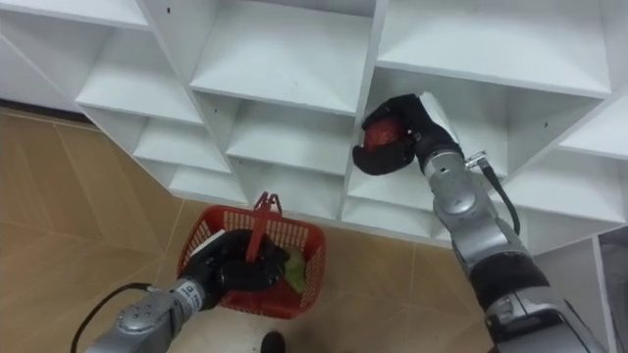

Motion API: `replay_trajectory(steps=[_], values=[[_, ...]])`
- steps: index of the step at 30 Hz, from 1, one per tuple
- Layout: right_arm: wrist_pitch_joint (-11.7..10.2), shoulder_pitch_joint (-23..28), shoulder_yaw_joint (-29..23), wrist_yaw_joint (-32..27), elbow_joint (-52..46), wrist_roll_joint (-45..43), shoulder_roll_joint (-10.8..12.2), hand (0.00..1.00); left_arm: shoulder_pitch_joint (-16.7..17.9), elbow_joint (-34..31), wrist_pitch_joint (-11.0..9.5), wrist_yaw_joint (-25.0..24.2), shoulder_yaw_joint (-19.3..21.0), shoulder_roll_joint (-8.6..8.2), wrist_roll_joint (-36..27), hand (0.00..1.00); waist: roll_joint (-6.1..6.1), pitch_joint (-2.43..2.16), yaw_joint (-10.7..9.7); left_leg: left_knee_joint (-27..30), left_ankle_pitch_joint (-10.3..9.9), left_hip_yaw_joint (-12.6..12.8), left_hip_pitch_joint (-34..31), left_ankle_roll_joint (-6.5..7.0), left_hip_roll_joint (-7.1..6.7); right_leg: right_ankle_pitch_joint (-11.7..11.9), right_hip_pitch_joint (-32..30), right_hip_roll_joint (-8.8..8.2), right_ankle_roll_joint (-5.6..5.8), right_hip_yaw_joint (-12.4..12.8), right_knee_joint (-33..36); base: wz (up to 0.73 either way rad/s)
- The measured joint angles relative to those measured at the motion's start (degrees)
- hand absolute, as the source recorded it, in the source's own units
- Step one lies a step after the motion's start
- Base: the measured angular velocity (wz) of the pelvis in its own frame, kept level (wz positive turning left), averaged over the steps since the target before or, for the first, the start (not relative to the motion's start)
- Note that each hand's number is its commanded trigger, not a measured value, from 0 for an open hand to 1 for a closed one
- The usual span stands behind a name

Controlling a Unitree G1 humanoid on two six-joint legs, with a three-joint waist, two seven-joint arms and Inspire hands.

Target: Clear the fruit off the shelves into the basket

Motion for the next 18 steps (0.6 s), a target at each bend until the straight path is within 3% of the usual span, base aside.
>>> replay_trajectory(steps=[3, 5, 8, 13, 18], values=[[-0.1, 1.9, 0.3, 1.0, -4.1, 0.2, 0.0, 1.00, 0.1, 0.0, 0.0, 0.0, 0.3, 0.05, 0.0, 1.00, 0.13, -0.30, -0.5, -0.5, 0.0, 0.2, 1.3, -0.01, -0.03, 0.0, 1.1, 0.04, 0.03, 0.2, -0.3, -0.03], [-0.8, 5.4, 0.1, 1.8, -7.0, 2.1, -0.2, 1.00, 1.5, -0.1, -0.1, 0.0, 1.3, 0.02, 0.0, 1.00, 0.25, -1.07, -1.5, -0.8, 0.0, 0.0, 2.7, -0.01, 0.11, 0.5, 3.4, 0.58, 0.33, 0.2, -2.2, 0.05], [-1.1, 10.1, 0.0, 2.9, -8.3, 3.9, -0.1, 1.00, 2.6, -0.7, -0.1, 0.0, 2.8, 0.06, -0.1, 1.00, 0.44, -1.61, -1.9, -2.1, 0.0, 0.1, 5.4, -0.01, 0.10, 1.1, 6.5, 0.83, 0.64, 0.1, -4.5, -0.03], [-1.0, 13.9, 0.0, 5.6, -10.1, 4.6, 0.0, 1.00, 2.7, -3.5, -2.2, 0.0, 3.8, -0.16, 0.1, 1.00, 0.43, -1.64, -3.2, -2.6, -0.1, 0.3, 6.7, 0.15, -0.03, 1.4, 7.5, 0.82, 0.89, 0.5, -4.9, -0.04], [-1.1, 17.9, -0.3, 7.6, -13.7, 4.7, 0.3, 1.00, 4.0, -4.0, -2.4, -0.8, 5.0, -0.32, 0.3, 1.00, 0.39, -1.66, -4.5, -4.5, -0.1, 0.9, 10.9, 0.14, -0.10, 1.3, 11.2, 0.86, 1.07, 0.7, -6.0, -0.05]])
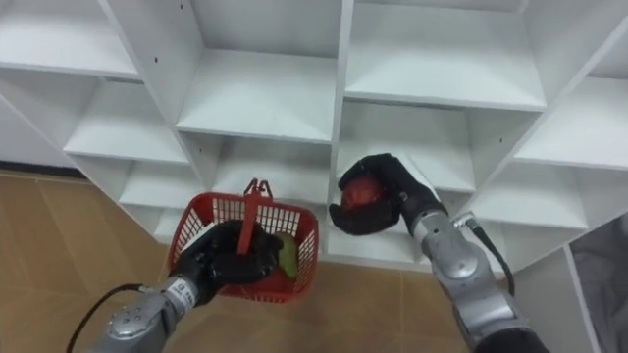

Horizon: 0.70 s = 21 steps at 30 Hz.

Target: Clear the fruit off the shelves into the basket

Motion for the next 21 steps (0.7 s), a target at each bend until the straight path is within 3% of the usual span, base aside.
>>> replay_trajectory(steps=[7, 13, 21], values=[[0.0, 1.8, -0.3, 0.2, -1.6, 0.9, 1.2, 1.00, 3.7, -2.8, -0.1, -0.3, 0.4, 1.03, 0.0, 1.00, -0.33, -0.20, -2.3, -0.8, -0.1, 0.1, 1.9, -0.07, -0.14, -0.1, 1.8, 0.06, 0.15, 0.0, -1.0, 0.00], [0.0, 5.3, 0.1, -0.1, -3.6, 4.5, 2.7, 1.00, 4.2, -3.6, -0.1, -0.2, 0.4, 1.23, 0.0, 1.00, -0.41, -0.24, -2.3, -1.1, -0.2, 0.3, 2.3, -0.10, -0.15, -0.1, 2.2, 0.14, 0.19, 0.2, -1.2, 0.00], [0.0, 5.4, 0.2, -0.3, -3.8, 4.5, 3.2, 1.00, 4.6, -5.1, -1.0, -0.2, -0.4, 1.05, 2.1, 1.00, -0.32, -0.28, -2.3, -1.7, -0.2, 0.5, 2.7, -0.13, -0.14, 0.0, 2.3, 0.32, 0.28, 0.3, -2.0, 0.00]])
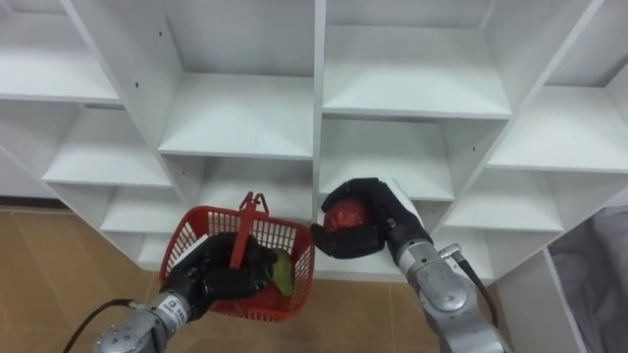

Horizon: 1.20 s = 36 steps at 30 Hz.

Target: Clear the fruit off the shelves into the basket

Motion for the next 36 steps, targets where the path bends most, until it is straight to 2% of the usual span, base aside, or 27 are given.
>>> replay_trajectory(steps=[8, 12, 18, 23, 28, 31, 36], values=[[0.0, 0.0, 0.0, -0.8, 0.0, 0.1, 1.5, 1.00, 0.0, 0.0, 0.0, -0.1, -0.4, -0.27, -0.1, 1.00, 0.49, 0.05, 0.3, -0.3, -0.2, 0.1, -0.1, -0.14, 0.10, 0.0, 0.3, 0.19, 0.00, 0.0, -0.1, 0.00], [0.0, 0.0, 0.0, -1.2, 0.0, 0.1, 1.5, 1.00, 0.0, 0.0, 0.0, -0.3, -0.4, -0.71, -0.2, 1.00, 0.96, 0.09, 0.4, -0.3, -0.3, 0.1, -0.1, -0.15, 0.10, 0.0, 0.3, 0.20, 0.00, 0.1, -0.2, 0.00], [0.0, 0.0, 0.0, -1.2, 0.4, 0.1, 1.5, 1.00, 0.0, -1.7, 0.0, -1.3, -0.3, -0.90, -0.2, 1.00, 1.00, 0.11, 0.5, -0.3, -0.3, 0.1, -0.4, -0.20, 0.12, 0.0, -0.1, 0.30, 0.01, 0.5, -0.3, 0.00], [0.0, -0.2, 0.0, -1.2, 2.2, 0.7, 1.6, 1.00, 0.0, -2.7, 0.0, -1.4, -0.4, -1.71, -0.1, 1.00, 1.12, 0.18, 0.6, -0.4, -0.4, 0.1, -0.6, -0.27, 0.21, 0.0, -0.1, 0.44, -0.02, 0.5, -0.7, 0.00], [0.0, -0.2, 0.0, -1.2, 4.8, 5.9, 1.6, 1.00, 0.0, -2.7, 0.0, -1.5, -1.3, -1.64, -0.2, 1.00, 1.49, 0.49, 0.5, -0.5, -0.4, 0.0, -0.6, -0.32, 0.24, 0.0, 0.0, 0.49, -0.04, 0.5, -0.7, 0.00], [0.1, -0.2, 0.0, -1.2, 5.8, 8.4, 1.7, 1.00, 0.0, -2.7, 0.0, -1.8, -1.9, -1.65, -0.2, 1.00, 1.40, 0.84, 0.5, -0.6, -0.4, 0.1, -0.6, -0.32, 0.23, 0.0, -0.1, 0.52, -0.03, 0.6, -0.9, 0.00], [0.1, -1.1, 0.0, -1.2, 6.6, 10.9, 2.5, 1.00, -0.1, -2.7, 0.0, -1.7, -2.6, -1.54, -0.2, 1.00, 1.43, 1.02, 0.3, -0.7, -0.4, 0.1, -0.6, -0.32, 0.22, 0.0, -0.2, 0.58, -0.02, 0.9, -1.0, 0.00]])
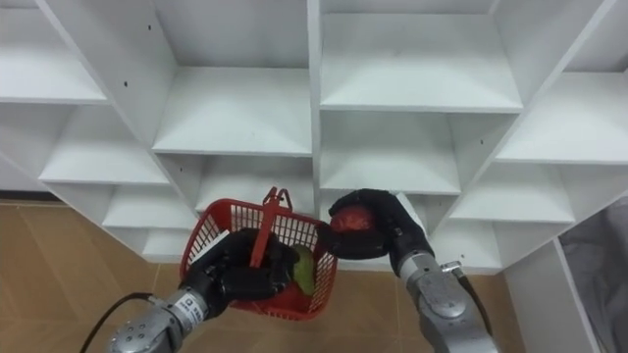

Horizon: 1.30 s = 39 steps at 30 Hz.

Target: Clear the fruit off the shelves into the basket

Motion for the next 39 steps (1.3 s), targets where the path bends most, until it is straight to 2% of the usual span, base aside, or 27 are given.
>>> replay_trajectory(steps=[4, 12, 18, 30, 39], values=[[0.0, -1.0, 0.1, 0.0, 0.2, 0.3, 1.5, 1.00, -0.1, 0.0, 0.0, 0.0, -0.3, -0.15, -0.1, 1.00, 0.37, 0.19, -0.1, 0.0, 0.0, 0.0, -0.3, -0.03, 0.00, 0.0, -0.3, 0.06, 0.02, 0.3, 0.0, 0.00], [0.0, -2.1, 0.4, -0.1, 0.5, 0.7, 1.8, 1.00, -0.4, 0.0, 0.1, 0.0, -0.9, -0.15, -1.1, 1.00, 0.60, 0.15, 0.1, 0.5, -0.1, 0.0, -1.4, -0.01, 0.01, 0.0, -1.3, 0.02, 0.03, 0.2, 0.3, 0.00], [0.1, -2.1, 2.4, 0.0, 1.1, 2.5, 2.3, 1.00, -1.3, 0.0, 0.1, 0.0, -1.2, -0.32, -1.1, 1.00, 0.81, 0.13, 0.1, 0.9, -0.3, -0.1, -1.5, -0.03, 0.12, 0.0, -1.2, 0.08, 0.01, 0.2, 0.5, 0.00], [0.1, -2.1, 2.5, -0.1, 2.8, 3.2, 3.0, 1.00, -1.5, 0.0, 0.1, 0.0, -1.2, -0.51, -1.2, 1.00, 1.54, -0.24, 0.4, 1.4, -0.3, -0.1, -2.1, 0.00, 0.16, 0.0, -1.9, 0.03, 0.00, 0.2, 1.1, 0.00], [0.2, -2.6, 2.9, -0.1, 5.3, 3.4, 3.5, 1.00, -1.5, 0.3, 0.1, 0.0, -1.2, -0.60, -1.1, 1.00, 1.62, -0.21, 0.4, 1.4, -0.3, -0.1, -2.3, 0.01, 0.17, 0.0, -2.1, 0.04, 0.00, 0.2, 1.1, 0.00]])
